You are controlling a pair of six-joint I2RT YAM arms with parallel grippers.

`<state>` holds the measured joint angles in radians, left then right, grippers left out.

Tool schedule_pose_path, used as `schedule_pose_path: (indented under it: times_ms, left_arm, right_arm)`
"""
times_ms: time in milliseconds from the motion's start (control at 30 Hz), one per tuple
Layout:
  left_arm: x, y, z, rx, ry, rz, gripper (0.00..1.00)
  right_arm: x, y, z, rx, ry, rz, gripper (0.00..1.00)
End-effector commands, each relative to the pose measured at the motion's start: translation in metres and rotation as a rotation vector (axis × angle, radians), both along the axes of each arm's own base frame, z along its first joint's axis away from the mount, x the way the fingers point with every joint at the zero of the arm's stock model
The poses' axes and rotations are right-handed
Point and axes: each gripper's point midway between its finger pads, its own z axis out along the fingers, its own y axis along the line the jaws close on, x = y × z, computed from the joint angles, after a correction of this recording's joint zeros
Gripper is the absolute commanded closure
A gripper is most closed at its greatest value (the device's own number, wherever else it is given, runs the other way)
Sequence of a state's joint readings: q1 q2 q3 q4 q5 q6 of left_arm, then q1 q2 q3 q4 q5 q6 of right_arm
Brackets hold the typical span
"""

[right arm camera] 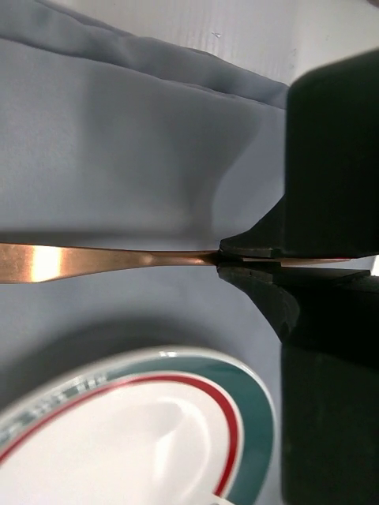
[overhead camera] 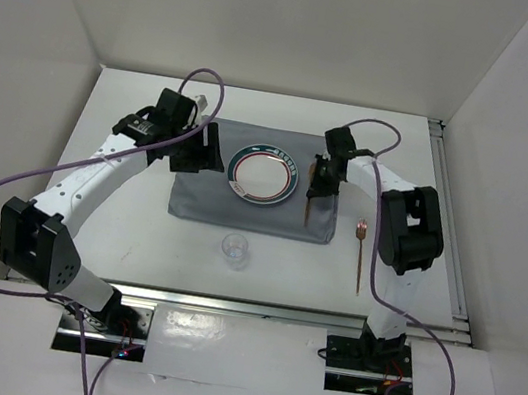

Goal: Set the dinner table for one person

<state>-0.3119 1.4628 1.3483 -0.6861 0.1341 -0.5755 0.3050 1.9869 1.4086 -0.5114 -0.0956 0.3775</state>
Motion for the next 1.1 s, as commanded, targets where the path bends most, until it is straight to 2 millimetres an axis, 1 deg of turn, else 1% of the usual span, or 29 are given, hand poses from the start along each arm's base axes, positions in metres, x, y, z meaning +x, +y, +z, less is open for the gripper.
schedule_pose_path:
  times_ms: [0,33,100,133,200,233,267,333,367,433,467,533,567,600,667,700,733,767,800,867,900,967,1033,1067]
  left_arm:
    - [-0.002,0.004,0.013,0.005,-0.045,-0.009,0.19]
    - [-0.001,0.007,0.013,0.005,-0.045,0.0,0.19]
    - [-0.002,0.007,0.016,0.002,-0.054,0.0,0.19]
    - [-0.002,0.007,0.016,0.002,-0.054,0.0,0.19]
    - [-0.003,0.008,0.015,0.005,-0.045,0.0,0.19]
    - [-0.003,0.008,0.015,0.005,-0.045,0.0,0.19]
    - [-0.003,0.008,0.015,0.005,-0.045,0.0,0.19]
    - [-0.003,0.008,0.015,0.005,-0.045,0.0,0.19]
    - [-0.004,0.008,0.018,0.002,-0.054,0.0,0.19]
    - [-0.004,0.008,0.018,0.002,-0.054,0.0,0.19]
    - [-0.004,0.008,0.018,0.002,-0.054,0.0,0.19]
    - [-0.005,0.007,0.018,-0.005,-0.052,-0.006,0.19]
    - [-0.005,0.007,0.018,-0.005,-0.052,-0.006,0.19]
    - [-0.005,0.007,0.018,-0.005,-0.052,-0.006,0.19]
    - [-0.006,0.007,0.022,-0.007,-0.061,-0.006,0.19]
    - [-0.007,0.007,0.018,-0.005,-0.052,-0.006,0.19]
    - [-0.008,0.006,0.018,-0.011,-0.05,-0.012,0.19]
    - [-0.008,0.006,0.018,-0.011,-0.05,-0.012,0.19]
    - [-0.008,0.004,0.017,-0.019,-0.052,-0.018,0.19]
    - [-0.006,0.004,0.018,-0.022,-0.061,-0.018,0.19]
    - [-0.008,-0.002,0.019,-0.03,-0.059,-0.036,0.21]
    - [-0.008,-0.002,0.016,-0.027,-0.05,-0.036,0.21]
    - [-0.009,-0.005,0.016,-0.027,-0.05,-0.045,0.21]
    - [-0.011,-0.004,0.012,-0.024,-0.04,-0.045,0.21]
  right_arm:
    - [0.029,0.001,0.01,0.007,-0.079,-0.08,1.0]
    - [0.028,0.001,0.007,0.007,-0.079,-0.08,0.99]
    - [0.028,0.001,0.007,0.012,-0.077,-0.089,0.89]
    - [0.025,0.0,0.004,0.009,-0.068,-0.089,0.73]
    - [0.025,0.0,0.004,0.009,-0.068,-0.089,0.61]
    - [0.026,-0.002,0.004,0.0,-0.071,-0.094,0.59]
    - [0.025,-0.002,0.015,0.005,-0.086,-0.095,0.59]
    - [0.028,-0.003,0.028,0.008,-0.117,-0.1,0.59]
    - [0.03,-0.005,0.045,0.009,-0.157,-0.108,0.59]
    - [0.033,-0.009,0.067,-0.002,-0.206,-0.115,0.59]
    - [0.03,-0.012,0.085,-0.007,-0.237,-0.113,0.59]
    - [0.025,-0.019,0.1,-0.021,-0.263,-0.129,0.59]
    - [0.016,-0.036,0.107,-0.049,-0.271,-0.154,0.59]
    - [0.009,-0.045,0.108,-0.06,-0.269,-0.171,0.59]
    - [-0.007,-0.064,0.106,-0.079,-0.254,-0.204,0.59]
    - [-0.027,-0.088,0.094,-0.102,-0.214,-0.238,0.51]
    - [-0.037,-0.101,0.087,-0.114,-0.186,-0.265,0.44]
    - [-0.047,-0.11,0.079,-0.105,-0.151,-0.288,0.38]
    - [-0.063,-0.123,0.065,-0.083,-0.103,-0.318,0.35]
    - [-0.078,-0.131,0.049,-0.066,-0.049,-0.335,0.34]
    - [-0.088,-0.137,0.041,-0.046,-0.019,-0.352,0.34]
    - [-0.094,-0.141,0.035,-0.031,0.005,-0.357,0.34]
    - [-0.1,-0.143,0.024,-0.041,0.046,-0.339,0.35]
    - [-0.1,-0.146,0.023,-0.041,0.047,-0.348,0.35]
